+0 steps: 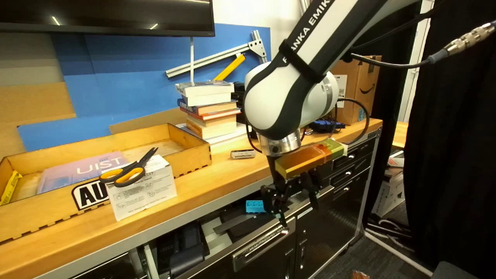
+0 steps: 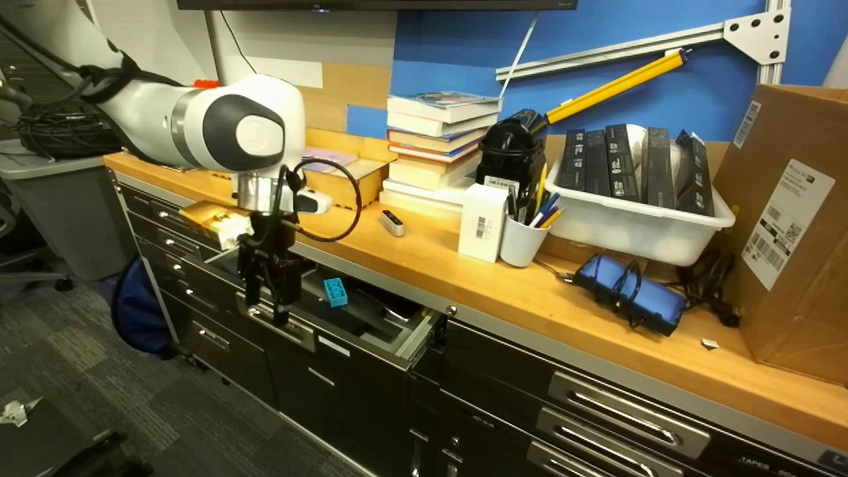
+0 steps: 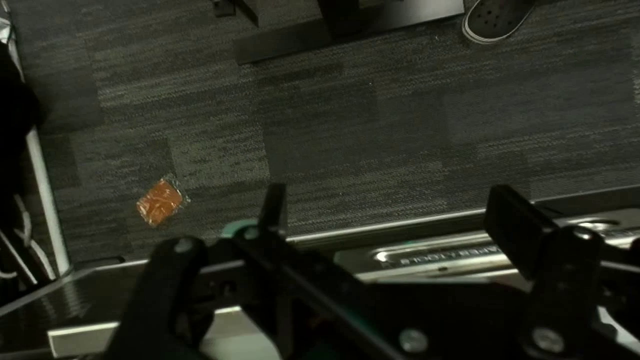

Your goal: Pick up the blue block, put it in the drawer and close the drawer.

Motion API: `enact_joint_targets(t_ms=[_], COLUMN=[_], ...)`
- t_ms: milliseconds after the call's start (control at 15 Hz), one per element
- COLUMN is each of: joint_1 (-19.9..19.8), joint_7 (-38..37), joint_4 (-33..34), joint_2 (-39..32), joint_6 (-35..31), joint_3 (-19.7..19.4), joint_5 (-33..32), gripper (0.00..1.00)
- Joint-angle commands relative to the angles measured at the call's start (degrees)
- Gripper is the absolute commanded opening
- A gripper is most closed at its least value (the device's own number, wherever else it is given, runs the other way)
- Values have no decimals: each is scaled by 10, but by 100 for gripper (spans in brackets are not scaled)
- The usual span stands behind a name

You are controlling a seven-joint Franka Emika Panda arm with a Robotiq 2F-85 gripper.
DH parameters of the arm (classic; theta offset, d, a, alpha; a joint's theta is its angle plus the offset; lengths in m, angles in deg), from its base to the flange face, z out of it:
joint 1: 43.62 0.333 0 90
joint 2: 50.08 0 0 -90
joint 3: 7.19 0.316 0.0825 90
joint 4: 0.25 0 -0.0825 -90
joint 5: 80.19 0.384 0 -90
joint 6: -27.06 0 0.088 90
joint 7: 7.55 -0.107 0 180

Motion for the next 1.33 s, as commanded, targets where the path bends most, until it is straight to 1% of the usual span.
enact_joint_targets(t_ms=[0,200,333,467,733,1067,1133,1267], joint_1=[-15,-15,-7,3,19,50,53,54], joint_7=[-32,-72,-114,-143,-183,-241,-248,-251], joint_4=[-18,9,24,46,92,185,195,185], joint_2=[-11,-55,-85,-120,-146,-178,-181,-161], joint_6=[-35,-68,-105,-126,-133,-131,-132,-132], joint_3=[-13,-24,-30,-34,-45,-64,-64,-62], joint_5=[-13,-44,-62,-76,-87,-141,-145,-141], gripper=[100,100,100,100,100,100,100,100])
